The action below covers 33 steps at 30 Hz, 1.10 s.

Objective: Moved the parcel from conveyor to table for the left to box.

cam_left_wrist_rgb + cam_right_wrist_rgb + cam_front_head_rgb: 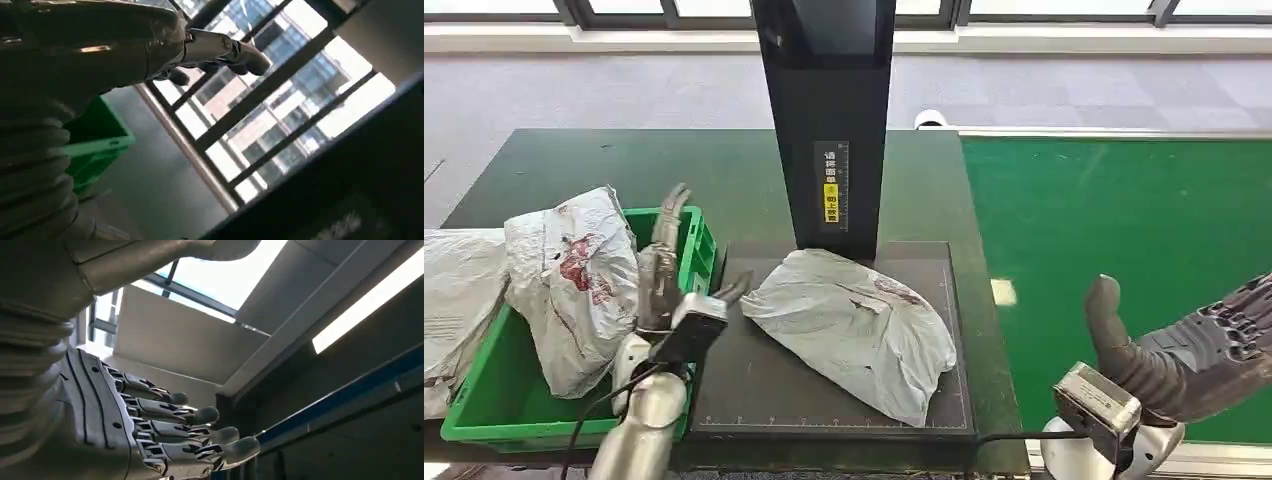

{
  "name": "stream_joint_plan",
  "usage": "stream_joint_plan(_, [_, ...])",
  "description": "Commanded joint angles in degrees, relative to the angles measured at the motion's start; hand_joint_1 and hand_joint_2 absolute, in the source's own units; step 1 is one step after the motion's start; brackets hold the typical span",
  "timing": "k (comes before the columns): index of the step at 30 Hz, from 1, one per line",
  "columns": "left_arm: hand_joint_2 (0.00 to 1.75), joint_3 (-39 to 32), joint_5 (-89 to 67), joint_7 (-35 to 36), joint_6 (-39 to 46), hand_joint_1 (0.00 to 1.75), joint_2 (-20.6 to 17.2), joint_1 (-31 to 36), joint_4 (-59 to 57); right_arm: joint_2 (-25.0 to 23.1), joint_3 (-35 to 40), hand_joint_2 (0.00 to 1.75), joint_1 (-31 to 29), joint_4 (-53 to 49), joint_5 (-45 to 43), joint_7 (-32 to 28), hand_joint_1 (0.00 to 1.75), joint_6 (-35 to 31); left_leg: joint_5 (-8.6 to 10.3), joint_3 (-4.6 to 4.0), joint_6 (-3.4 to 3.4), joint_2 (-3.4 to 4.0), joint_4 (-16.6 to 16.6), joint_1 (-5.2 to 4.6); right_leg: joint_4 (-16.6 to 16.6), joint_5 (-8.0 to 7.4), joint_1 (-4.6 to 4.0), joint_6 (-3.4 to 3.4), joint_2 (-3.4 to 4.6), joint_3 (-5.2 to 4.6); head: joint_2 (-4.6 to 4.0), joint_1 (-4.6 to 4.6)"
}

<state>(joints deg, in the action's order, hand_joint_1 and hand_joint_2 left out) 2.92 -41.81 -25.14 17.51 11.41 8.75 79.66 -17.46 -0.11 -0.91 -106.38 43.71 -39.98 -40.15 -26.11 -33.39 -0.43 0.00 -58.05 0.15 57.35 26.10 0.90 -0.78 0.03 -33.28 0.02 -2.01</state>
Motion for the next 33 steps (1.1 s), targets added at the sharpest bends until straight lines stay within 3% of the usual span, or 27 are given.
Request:
stream_joint_plan(1, [1.75,8.74,-6.78,4.77,0.71,0.0,-1.82,6.17,-26.54,-2.0,-2.88,1.75,-0.69,0.86,-1.06,-0.02,0.0,0.15,0.12,0.16,-0.02,-0.23,0.23,0.02,-0.23,-0.04,-0.03,0.07,-0.23,0.23,-0.02,0.0])
stream_joint_plan(12, [1.75,9.43,-8.01,5.78,0.97,0.0,-1.01,6.31,-29.66,-2.07,-2.62,1.75,-0.71,1.78,-1.65,-0.02,0.0,0.15,0.04,0.07,-0.02,-0.06,0.11,0.05,-0.13,-0.04,-0.07,0.06,-0.01,0.08,-0.02,0.0])
stream_joint_plan(27, [1.75,12.72,-14.47,8.61,2.01,0.0,-0.73,8.8,-42.34,-1.97,-1.97,1.75,-2.0,5.15,-2.93,-0.02,0.0,0.15,0.03,0.12,-0.01,-0.03,0.13,0.02,-0.12,-0.04,-0.03,0.05,0.01,0.14,-0.02,0.0])
stream_joint_plan(28, [1.75,12.9,-14.73,8.41,2.27,1.75,-0.66,8.84,-42.68,-2.01,-2.0,1.75,-2.02,5.23,-2.86,-0.02,0.0,0.15,0.06,0.13,-0.02,-0.02,0.17,0.04,-0.18,-0.07,-0.05,0.08,0.01,0.17,0.0,0.0])
stream_joint_plan(33, [1.75,12.9,-14.73,8.41,2.27,1.75,-0.66,8.84,-42.68,-2.01,-2.0,1.75,-2.02,5.23,-2.86,-0.02,0.0,0.15,0.06,0.09,-0.01,0.0,0.14,0.01,-0.13,-0.08,-0.02,0.05,0.03,0.12,0.0,0.0])
